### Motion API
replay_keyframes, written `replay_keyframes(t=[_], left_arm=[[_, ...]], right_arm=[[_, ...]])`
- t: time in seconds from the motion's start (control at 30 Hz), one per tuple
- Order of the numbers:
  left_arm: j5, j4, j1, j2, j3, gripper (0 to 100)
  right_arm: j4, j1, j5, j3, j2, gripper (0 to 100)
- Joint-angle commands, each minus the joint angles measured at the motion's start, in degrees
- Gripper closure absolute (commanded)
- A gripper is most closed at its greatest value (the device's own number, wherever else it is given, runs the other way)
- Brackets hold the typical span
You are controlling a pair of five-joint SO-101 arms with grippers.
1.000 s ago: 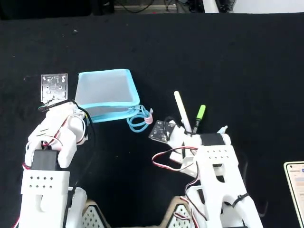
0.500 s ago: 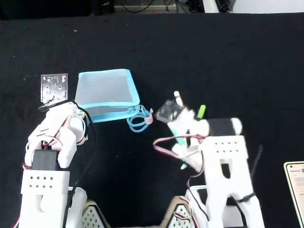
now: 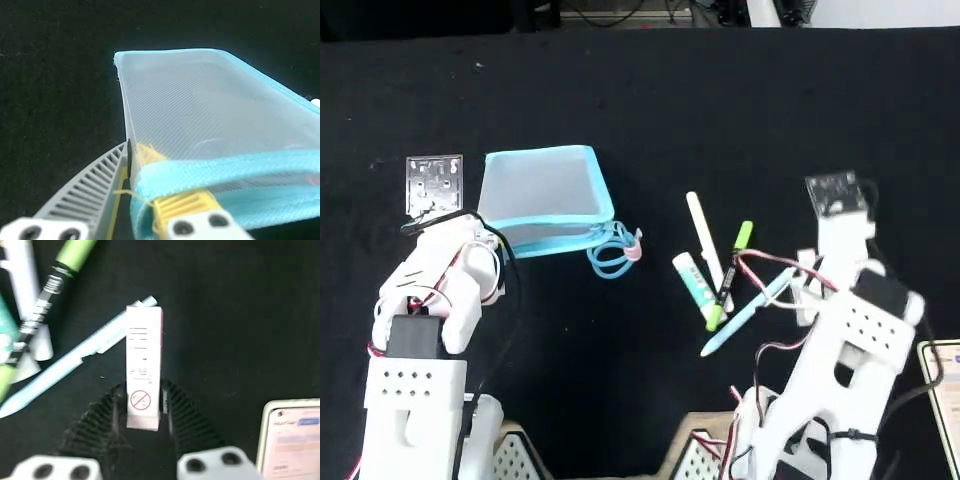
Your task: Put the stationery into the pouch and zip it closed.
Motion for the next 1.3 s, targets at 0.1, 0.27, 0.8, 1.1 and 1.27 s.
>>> replay_keyframes(t=[0.1,0.27,0.8,1.1,1.27], left_arm=[[0.5,-0.4,0.5,-0.5,-0.4,97],[0.5,-0.4,0.5,-0.5,-0.4,97],[0.4,-0.4,0.4,-0.5,-0.4,97],[0.1,-0.5,0.4,-0.5,-0.5,97],[0.1,-0.8,0.4,-0.5,-0.5,97]], right_arm=[[-7.2,8.1,-0.4,4.6,0.7,98.6],[-12.6,13.5,-0.4,0.3,13.8,98.6],[7.8,10.3,-0.9,-34.8,44.6,82.2],[4.3,4.0,-2.0,-38.9,51.3,82.2],[4.3,4.5,-0.1,-41.8,58.7,83.3]])
